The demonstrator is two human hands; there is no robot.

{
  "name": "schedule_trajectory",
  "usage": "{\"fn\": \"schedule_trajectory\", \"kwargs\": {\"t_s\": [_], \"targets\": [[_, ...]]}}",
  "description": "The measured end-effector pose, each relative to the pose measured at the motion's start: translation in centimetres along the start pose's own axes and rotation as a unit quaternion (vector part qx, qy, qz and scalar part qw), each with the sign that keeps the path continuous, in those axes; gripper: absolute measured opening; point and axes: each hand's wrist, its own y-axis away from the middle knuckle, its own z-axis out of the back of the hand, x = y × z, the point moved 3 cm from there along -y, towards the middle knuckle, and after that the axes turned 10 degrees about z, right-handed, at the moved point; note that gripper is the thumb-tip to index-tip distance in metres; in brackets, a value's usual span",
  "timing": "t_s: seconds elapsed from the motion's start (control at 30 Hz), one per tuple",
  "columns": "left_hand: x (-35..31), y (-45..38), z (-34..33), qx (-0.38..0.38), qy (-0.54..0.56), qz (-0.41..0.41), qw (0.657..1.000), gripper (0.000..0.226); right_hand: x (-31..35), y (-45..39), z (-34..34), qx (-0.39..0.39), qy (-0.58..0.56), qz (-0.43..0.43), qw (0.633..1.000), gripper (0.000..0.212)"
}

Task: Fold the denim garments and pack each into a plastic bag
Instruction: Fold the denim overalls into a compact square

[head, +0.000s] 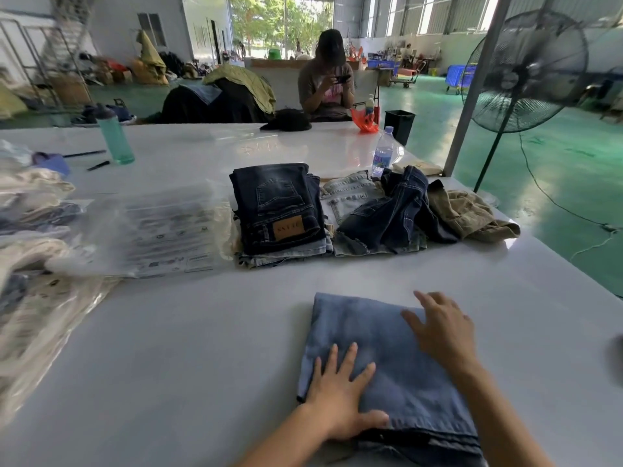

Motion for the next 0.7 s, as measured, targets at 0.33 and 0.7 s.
{"fn": "schedule_trajectory", "kwargs": {"t_s": [0.33, 0.7], "targets": [[16.2, -3.9, 7.2, -0.255, 0.125, 0.112, 0.952, 0.021, 4.8, -0.6, -9.9, 0.082, 0.010, 0.028, 0.996, 0.058], [35.1, -11.9, 13.4, -0.189, -0.089, 0.378, 0.902, 0.044, 5.3, -0.2, -9.3, -0.007, 0.021, 0.022, 1.000, 0.060]]}}
